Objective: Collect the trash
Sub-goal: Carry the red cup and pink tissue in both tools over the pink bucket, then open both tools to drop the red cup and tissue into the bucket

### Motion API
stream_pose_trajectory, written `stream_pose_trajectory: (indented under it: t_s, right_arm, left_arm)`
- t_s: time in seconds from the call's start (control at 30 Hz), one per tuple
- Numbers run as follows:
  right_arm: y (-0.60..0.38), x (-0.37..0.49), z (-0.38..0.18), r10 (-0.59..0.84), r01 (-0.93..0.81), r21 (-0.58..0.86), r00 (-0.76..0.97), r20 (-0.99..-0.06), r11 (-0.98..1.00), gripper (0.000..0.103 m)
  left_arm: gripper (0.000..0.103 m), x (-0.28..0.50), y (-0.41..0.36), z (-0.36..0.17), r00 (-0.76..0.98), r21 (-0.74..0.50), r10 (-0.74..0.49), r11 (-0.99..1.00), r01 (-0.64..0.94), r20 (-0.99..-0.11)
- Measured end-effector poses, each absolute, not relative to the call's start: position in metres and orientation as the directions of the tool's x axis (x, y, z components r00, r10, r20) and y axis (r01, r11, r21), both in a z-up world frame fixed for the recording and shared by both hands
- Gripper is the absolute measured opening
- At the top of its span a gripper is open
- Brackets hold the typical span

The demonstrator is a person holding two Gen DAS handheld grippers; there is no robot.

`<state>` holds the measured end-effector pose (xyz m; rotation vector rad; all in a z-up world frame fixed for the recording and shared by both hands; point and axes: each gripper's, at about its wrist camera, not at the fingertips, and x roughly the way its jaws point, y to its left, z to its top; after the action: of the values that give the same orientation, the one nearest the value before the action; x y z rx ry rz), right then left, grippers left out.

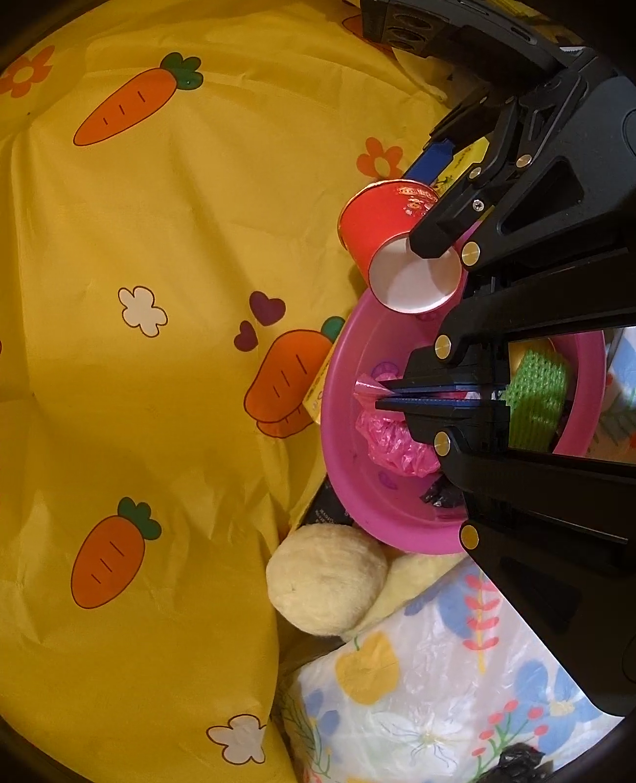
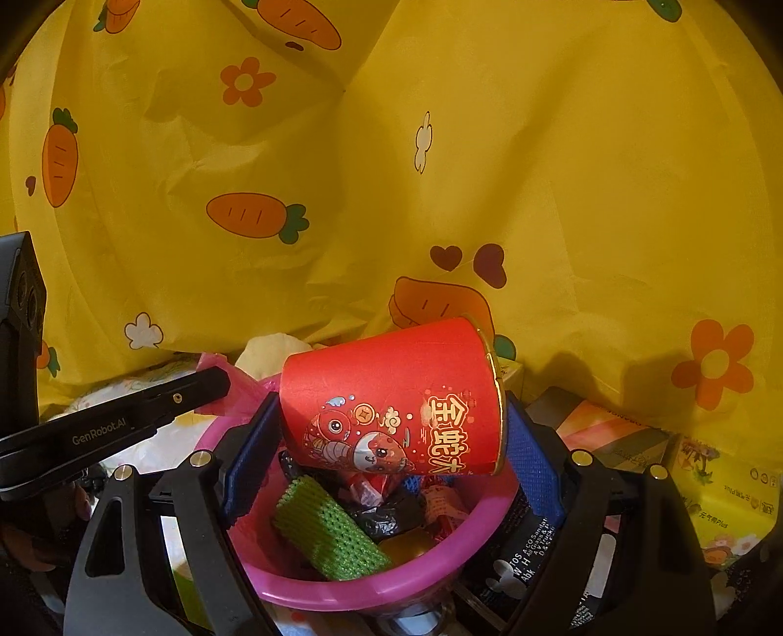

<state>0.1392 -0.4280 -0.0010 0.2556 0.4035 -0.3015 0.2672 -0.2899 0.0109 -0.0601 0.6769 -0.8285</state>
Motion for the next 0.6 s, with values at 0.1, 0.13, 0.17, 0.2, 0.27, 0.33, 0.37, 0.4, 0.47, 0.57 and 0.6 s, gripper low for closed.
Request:
stream_pose_trajectory:
  t_s: [0.1, 0.13, 0.17, 0.2, 0.27, 0.33, 0.37, 0.4, 0.47, 0.57, 0.6]
  right_arm:
    - [-0.428, 0.144, -0.003, -0.231, 0.333, 0.182, 0.876, -0.424, 0.925, 0.083]
    - [-0.428, 0.145, -0.004, -0.228, 0.331, 0.185, 0.875, -0.426, 0.925, 0.083]
    - [-0.429, 0.146, -0.005, -0.226, 0.33, 0.186, 0.875, -0.428, 0.925, 0.083]
    - [-0.429, 0.147, -0.006, -0.225, 0.33, 0.186, 0.874, -0.43, 0.926, 0.083]
    - [-0.429, 0.15, -0.007, -0.218, 0.324, 0.189, 0.876, -0.43, 0.927, 0.083]
    - [-0.428, 0.152, -0.008, -0.208, 0.315, 0.191, 0.878, -0.431, 0.93, 0.084]
    - [-0.428, 0.154, -0.008, -0.203, 0.312, 0.193, 0.877, -0.436, 0.93, 0.086]
    - [-0.428, 0.155, -0.009, -0.2, 0.312, 0.197, 0.875, -0.44, 0.93, 0.087]
    - [-0.428, 0.154, -0.009, -0.202, 0.314, 0.198, 0.875, -0.439, 0.928, 0.087]
    - [-0.424, 0.149, -0.007, -0.215, 0.322, 0.193, 0.877, -0.429, 0.927, 0.087]
    - [-0.422, 0.147, -0.006, -0.225, 0.329, 0.186, 0.876, -0.427, 0.926, 0.087]
  left_arm:
    - [0.058, 0.271, -0.281, 0.009, 0.489, -0.328, -0.697, 0.695, 0.639, -0.524]
    - [0.074, 0.271, -0.277, 0.009, 0.503, -0.336, -0.698, 0.699, 0.631, -0.509]
    - [0.078, 0.27, -0.271, 0.011, 0.522, -0.337, -0.697, 0.705, 0.624, -0.492]
    - [0.079, 0.269, -0.267, 0.012, 0.533, -0.336, -0.693, 0.711, 0.618, -0.485]
    - [0.086, 0.268, -0.258, 0.014, 0.557, -0.332, -0.678, 0.728, 0.6, -0.48]
    - [0.09, 0.266, -0.248, 0.017, 0.586, -0.324, -0.661, 0.746, 0.582, -0.468]
    - [0.092, 0.265, -0.243, 0.018, 0.598, -0.321, -0.654, 0.752, 0.575, -0.463]
    - [0.093, 0.264, -0.239, 0.019, 0.606, -0.319, -0.649, 0.758, 0.569, -0.46]
    - [0.095, 0.262, -0.23, 0.02, 0.628, -0.308, -0.629, 0.775, 0.552, -0.457]
    - [0.096, 0.256, -0.219, 0.021, 0.664, -0.279, -0.597, 0.801, 0.53, -0.451]
    - [0.096, 0.254, -0.215, 0.022, 0.674, -0.27, -0.586, 0.809, 0.522, -0.451]
